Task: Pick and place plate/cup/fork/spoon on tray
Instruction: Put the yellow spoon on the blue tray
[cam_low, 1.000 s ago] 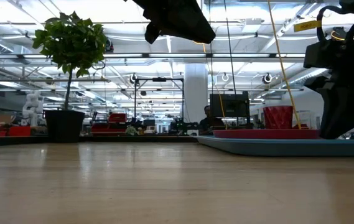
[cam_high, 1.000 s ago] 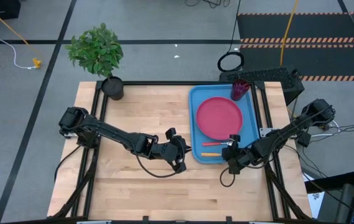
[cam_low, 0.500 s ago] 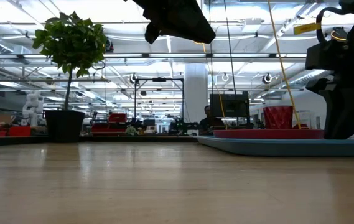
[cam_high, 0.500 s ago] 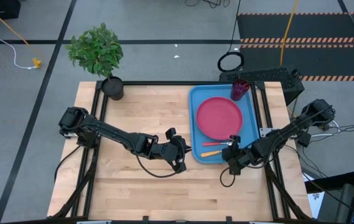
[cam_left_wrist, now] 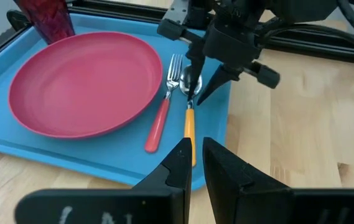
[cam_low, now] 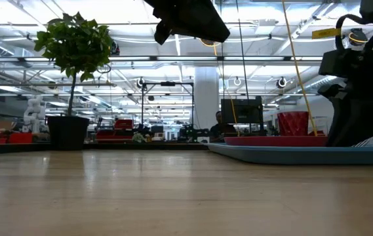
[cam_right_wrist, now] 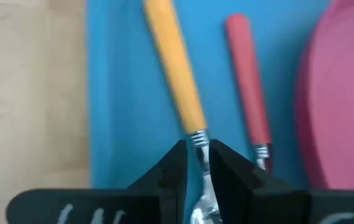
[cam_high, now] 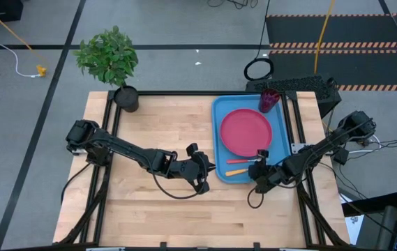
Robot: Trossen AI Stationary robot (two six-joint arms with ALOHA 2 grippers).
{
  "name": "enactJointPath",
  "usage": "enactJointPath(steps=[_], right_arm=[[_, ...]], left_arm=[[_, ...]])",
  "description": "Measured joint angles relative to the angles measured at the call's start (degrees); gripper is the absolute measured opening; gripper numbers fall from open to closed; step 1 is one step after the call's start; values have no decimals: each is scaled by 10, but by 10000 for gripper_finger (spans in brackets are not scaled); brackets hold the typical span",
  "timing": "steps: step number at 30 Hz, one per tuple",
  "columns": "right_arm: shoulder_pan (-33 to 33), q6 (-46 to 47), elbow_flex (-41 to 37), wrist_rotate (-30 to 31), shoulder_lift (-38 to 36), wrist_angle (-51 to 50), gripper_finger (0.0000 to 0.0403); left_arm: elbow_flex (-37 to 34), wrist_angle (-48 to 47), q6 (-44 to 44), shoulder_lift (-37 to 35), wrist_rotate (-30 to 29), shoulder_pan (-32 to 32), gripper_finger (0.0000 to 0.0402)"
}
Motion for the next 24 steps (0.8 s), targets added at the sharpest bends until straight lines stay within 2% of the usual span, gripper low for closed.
enactJointPath(steps=[10, 16, 24], right_arm=[[-4, -16, -19, 3, 0, 26, 59], [-4, -40, -49, 3, 0, 94, 59], [-4, -32, -51, -15, 0, 92, 59]], left_arm=[[0, 0, 4, 0, 0, 2, 40], [0, 0, 4, 0, 0, 2, 40], [0, 0, 6, 0, 0, 3, 40]])
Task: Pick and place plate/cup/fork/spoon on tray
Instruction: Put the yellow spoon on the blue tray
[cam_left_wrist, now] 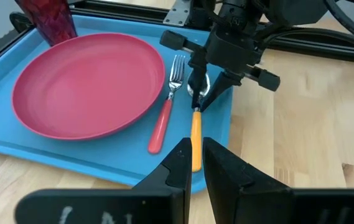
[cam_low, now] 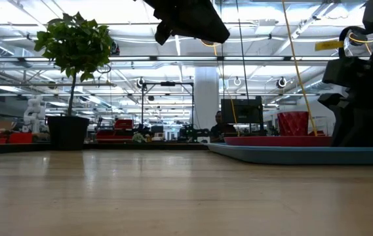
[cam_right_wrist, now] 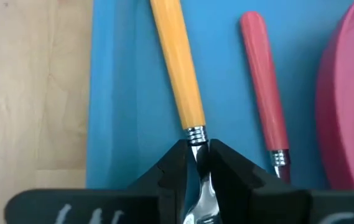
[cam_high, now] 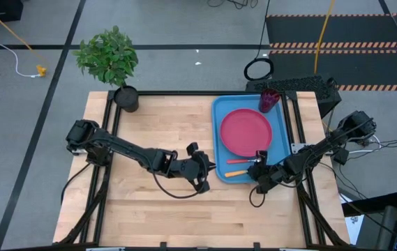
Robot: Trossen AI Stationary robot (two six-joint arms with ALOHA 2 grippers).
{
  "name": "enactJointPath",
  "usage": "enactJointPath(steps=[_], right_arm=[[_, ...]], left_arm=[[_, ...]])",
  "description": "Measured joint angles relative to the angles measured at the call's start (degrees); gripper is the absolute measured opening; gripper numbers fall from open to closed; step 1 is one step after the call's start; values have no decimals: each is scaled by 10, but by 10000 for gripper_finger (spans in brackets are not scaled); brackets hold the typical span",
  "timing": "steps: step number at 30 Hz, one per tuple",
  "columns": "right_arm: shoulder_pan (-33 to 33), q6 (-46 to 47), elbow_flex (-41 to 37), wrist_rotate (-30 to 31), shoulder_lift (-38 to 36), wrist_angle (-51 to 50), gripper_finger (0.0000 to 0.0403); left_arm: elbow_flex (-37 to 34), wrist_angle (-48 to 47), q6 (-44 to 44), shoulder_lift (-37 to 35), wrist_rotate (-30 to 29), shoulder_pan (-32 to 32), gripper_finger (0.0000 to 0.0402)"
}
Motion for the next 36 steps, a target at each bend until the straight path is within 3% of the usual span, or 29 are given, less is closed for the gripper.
enactJointPath(steps=[6, 18, 36], right_arm=[[-9, 41, 0, 0, 0, -19, 59], [-15, 39, 1, 0, -1, -25, 59], [-15, 70, 0, -15, -61, -107, 59]], left_arm=[[0, 0, 3, 0, 0, 0, 40], [0, 0, 8, 0, 0, 0, 40], [0, 12, 8, 0, 0, 0, 40]])
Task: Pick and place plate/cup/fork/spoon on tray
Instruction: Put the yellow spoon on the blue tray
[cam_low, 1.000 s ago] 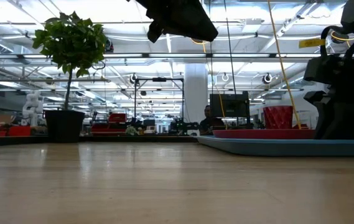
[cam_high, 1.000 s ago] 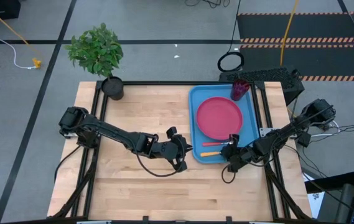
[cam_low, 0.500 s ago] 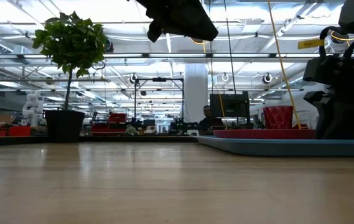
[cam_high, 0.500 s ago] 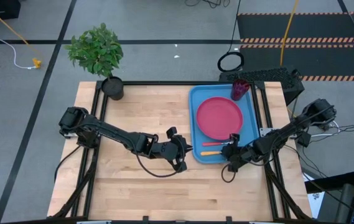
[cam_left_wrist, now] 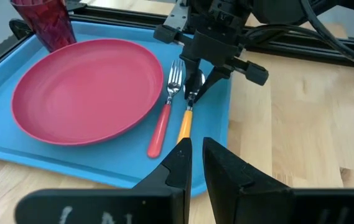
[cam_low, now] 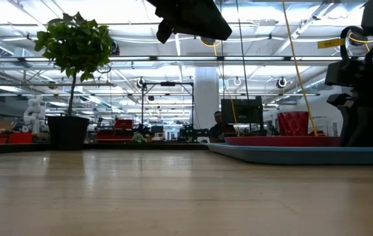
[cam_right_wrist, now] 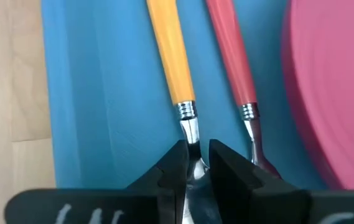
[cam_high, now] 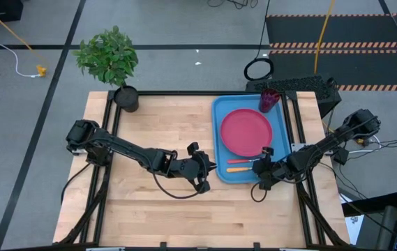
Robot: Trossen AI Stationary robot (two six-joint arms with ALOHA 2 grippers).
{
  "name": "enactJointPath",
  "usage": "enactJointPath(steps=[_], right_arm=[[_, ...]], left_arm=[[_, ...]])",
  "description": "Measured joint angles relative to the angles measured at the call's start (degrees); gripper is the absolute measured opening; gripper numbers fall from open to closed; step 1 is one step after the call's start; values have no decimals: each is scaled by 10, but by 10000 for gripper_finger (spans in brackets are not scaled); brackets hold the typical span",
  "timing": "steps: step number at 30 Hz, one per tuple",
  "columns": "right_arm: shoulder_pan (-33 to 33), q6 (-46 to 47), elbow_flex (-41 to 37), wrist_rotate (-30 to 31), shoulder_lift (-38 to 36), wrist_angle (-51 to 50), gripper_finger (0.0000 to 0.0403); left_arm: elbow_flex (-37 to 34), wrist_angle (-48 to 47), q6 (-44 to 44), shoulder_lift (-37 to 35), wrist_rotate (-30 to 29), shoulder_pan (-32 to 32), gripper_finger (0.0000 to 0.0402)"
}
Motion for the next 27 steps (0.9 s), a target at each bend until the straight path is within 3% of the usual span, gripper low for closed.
enactJointPath(steps=[27], right_arm=[[0, -1, 1, -15, 0, -28, 59]], left_arm=[[0, 0, 0, 0, 0, 0, 40]])
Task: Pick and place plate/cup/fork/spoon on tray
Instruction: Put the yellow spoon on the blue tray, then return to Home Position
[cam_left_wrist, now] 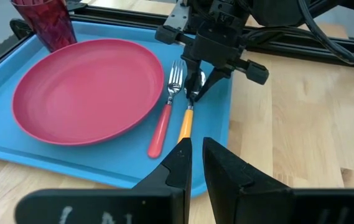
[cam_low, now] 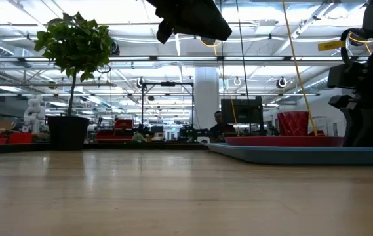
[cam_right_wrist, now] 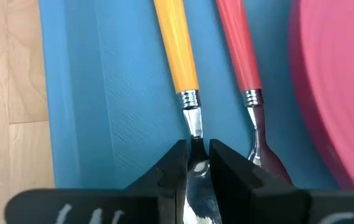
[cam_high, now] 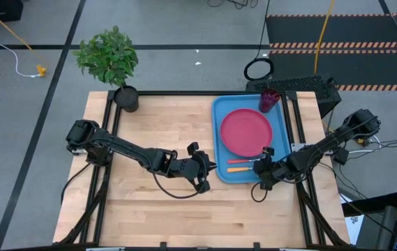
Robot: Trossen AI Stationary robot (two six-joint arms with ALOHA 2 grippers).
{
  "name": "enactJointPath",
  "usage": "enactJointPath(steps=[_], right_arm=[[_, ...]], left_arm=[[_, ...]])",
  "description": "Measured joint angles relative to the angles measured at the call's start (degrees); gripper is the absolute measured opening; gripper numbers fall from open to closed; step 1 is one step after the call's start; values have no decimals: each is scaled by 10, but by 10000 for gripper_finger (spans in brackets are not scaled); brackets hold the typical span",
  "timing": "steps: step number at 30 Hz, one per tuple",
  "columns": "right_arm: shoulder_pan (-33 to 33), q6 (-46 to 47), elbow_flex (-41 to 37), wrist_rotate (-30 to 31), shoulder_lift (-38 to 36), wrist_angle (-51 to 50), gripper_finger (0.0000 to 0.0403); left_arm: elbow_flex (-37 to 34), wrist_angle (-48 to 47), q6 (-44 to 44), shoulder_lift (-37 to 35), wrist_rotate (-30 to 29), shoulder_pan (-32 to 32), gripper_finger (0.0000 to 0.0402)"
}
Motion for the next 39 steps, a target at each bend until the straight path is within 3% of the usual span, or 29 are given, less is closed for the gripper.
enactJointPath(steps=[25, 34, 39], right_arm=[[1, -15, 0, -2, -3, 20, 59], [0, -52, 0, 2, -69, 26, 59], [-3, -122, 0, 28, -124, 82, 59]], left_arm=[[0, 0, 2, 0, 0, 0, 40], [0, 7, 21, 0, -2, 1, 40], [0, 24, 60, -1, -4, 2, 40]])
